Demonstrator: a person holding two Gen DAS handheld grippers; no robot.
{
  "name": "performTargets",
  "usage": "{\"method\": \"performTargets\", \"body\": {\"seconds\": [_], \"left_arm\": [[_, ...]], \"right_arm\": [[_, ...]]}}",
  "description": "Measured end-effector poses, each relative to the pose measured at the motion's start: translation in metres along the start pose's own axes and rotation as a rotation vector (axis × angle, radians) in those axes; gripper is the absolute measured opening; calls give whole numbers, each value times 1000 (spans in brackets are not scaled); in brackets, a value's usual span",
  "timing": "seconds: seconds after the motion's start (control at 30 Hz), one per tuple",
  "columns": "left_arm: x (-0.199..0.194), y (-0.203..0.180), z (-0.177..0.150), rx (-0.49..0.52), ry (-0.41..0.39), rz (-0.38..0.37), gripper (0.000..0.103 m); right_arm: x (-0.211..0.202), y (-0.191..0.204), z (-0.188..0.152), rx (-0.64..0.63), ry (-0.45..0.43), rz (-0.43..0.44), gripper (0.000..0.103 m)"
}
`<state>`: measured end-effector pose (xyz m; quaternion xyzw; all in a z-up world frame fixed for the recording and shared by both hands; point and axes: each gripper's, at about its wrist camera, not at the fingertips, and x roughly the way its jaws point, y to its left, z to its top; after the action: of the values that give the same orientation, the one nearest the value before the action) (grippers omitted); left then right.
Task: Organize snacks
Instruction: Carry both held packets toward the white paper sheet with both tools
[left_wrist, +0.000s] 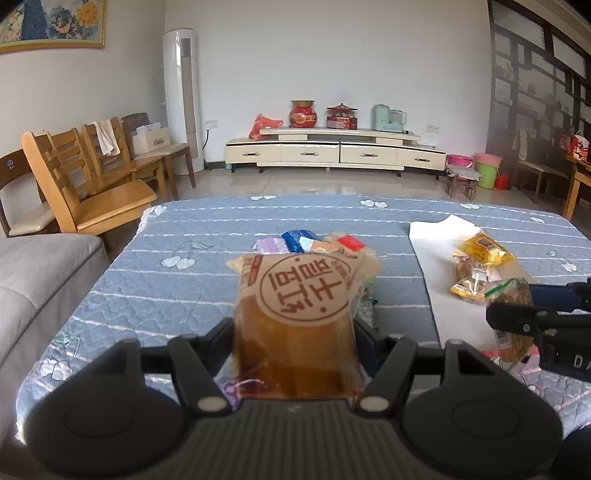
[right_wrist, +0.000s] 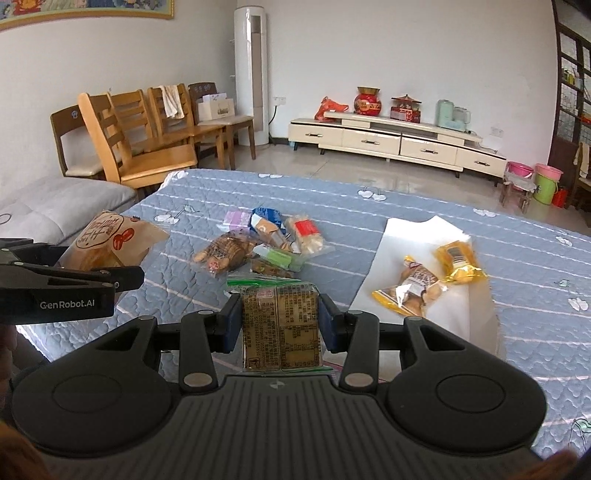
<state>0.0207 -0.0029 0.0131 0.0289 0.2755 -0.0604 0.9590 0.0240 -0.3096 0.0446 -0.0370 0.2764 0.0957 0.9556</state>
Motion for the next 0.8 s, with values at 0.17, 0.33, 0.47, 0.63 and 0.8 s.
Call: {"method": "performTargets", "body": {"seconds": [0.17, 0.33, 0.47, 0.63, 0.8], "left_arm": [[-3, -8, 1, 14, -7, -11, 67], [-3, -16, 1, 24, -5, -25, 67], [-4, -23, 3, 37, -7, -39, 67], [-2, -31, 3, 49, -4, -58, 67], [-1, -41, 5, 67, -5, -75, 67]], "right_arm": [[-4, -6, -2, 17, -8, -17, 52], [-10, -13, -3, 32, -16, -37, 52], [-12, -16, -2, 40, -24, -52, 52], [-14, -20, -2, 55, -31, -67, 52], [-16, -25, -3, 70, -36, -86, 52]]}}
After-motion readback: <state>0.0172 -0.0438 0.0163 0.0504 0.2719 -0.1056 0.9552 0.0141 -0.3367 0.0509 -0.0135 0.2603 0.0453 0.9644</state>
